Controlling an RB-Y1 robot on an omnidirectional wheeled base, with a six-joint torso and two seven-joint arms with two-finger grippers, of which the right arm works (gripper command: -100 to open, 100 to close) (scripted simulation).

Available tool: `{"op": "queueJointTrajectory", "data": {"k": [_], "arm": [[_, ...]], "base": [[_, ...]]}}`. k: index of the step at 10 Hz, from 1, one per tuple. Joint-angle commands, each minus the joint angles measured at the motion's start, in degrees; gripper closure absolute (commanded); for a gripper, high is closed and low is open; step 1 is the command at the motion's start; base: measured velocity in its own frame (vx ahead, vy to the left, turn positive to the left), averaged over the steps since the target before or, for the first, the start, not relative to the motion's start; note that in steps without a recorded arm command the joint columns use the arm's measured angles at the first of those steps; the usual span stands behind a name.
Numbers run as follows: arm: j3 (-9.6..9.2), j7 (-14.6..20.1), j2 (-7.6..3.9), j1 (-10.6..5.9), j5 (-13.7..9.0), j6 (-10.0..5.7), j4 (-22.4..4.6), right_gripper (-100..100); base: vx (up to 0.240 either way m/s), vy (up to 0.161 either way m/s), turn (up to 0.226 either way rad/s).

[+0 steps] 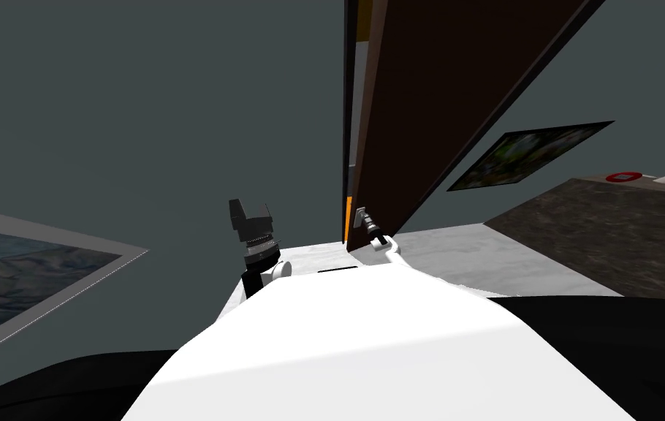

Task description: Pull the door open

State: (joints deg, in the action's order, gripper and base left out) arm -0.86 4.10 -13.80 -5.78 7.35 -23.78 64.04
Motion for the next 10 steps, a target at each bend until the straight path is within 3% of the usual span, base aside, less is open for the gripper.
{"op": "queueJointTrajectory", "data": {"k": [1,5,10], "arm": [[-0.58,1.80,0.39,-0.41,-0.60,-0.01,-0.05,100],[-1.78,7.97,0.67,-1.08,-4.49,0.40,-0.44,100],[-2.58,13.78,0.87,-1.54,-7.09,0.68,-0.71,100]], "base": [[-0.052,-0.036,0.028],[-0.056,-0.040,0.050],[-0.050,-0.041,0.044]]}}
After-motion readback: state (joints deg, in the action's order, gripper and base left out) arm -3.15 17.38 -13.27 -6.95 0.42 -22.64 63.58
